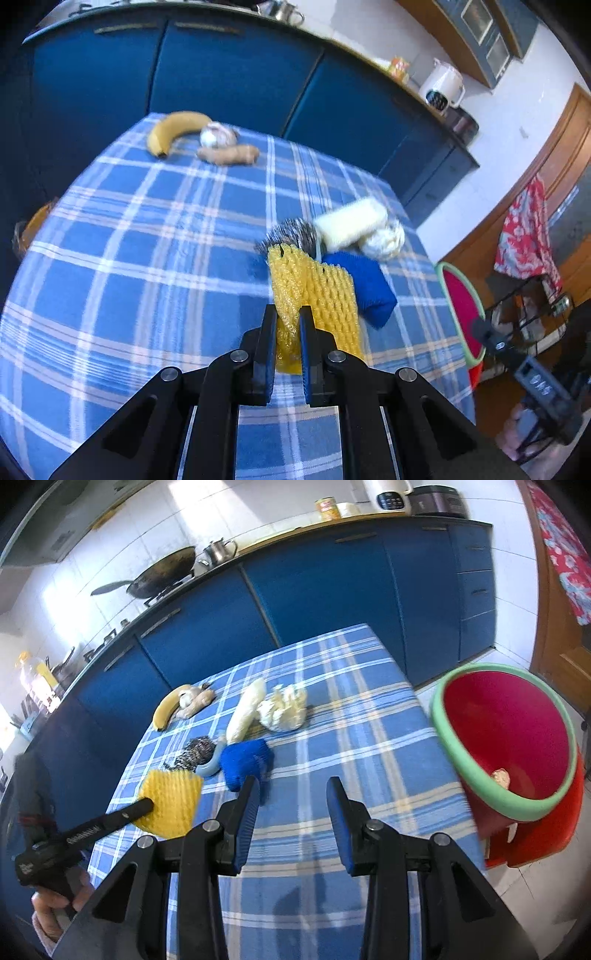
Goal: Collect trash
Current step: 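Grasp the yellow foam net with left tool while right tool grasps blue knit cloth, then carry the yellow foam net and blue knit cloth over the red basin, then open both tools to drop the foam net and cloth into the basin, then move both open tools back over the table toward the white foam roll, then grasp the white corn-shaped foam roll with the left tool and lift it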
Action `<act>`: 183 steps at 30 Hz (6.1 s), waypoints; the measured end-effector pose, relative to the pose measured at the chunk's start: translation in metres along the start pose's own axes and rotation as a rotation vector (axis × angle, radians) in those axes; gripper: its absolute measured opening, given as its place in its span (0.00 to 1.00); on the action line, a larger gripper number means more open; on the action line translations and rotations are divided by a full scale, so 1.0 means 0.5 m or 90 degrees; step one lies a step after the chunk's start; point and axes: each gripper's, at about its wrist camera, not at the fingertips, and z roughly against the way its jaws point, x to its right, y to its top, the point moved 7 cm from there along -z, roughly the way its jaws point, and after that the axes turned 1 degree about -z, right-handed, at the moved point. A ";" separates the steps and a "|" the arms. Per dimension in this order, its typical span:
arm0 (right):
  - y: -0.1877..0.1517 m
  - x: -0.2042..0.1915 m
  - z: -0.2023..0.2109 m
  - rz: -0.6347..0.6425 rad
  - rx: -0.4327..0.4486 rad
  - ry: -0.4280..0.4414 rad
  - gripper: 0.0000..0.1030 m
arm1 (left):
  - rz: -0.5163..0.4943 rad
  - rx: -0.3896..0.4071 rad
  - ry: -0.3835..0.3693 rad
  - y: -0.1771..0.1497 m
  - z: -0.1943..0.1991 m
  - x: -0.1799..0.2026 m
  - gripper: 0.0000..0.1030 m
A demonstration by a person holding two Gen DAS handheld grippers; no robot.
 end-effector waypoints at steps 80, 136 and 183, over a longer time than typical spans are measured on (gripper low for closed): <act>0.039 0.303 0.132 -0.138 0.101 -0.098 0.07 | -0.198 -0.065 -0.165 0.018 -0.175 0.455 0.11; 0.064 0.321 0.102 -0.156 0.093 -0.074 0.31 | -0.206 -0.017 -0.022 0.096 -0.195 0.346 0.40; 0.088 0.138 -0.057 -0.060 -0.004 -0.024 0.36 | -0.173 0.008 0.042 0.174 -0.204 0.158 0.22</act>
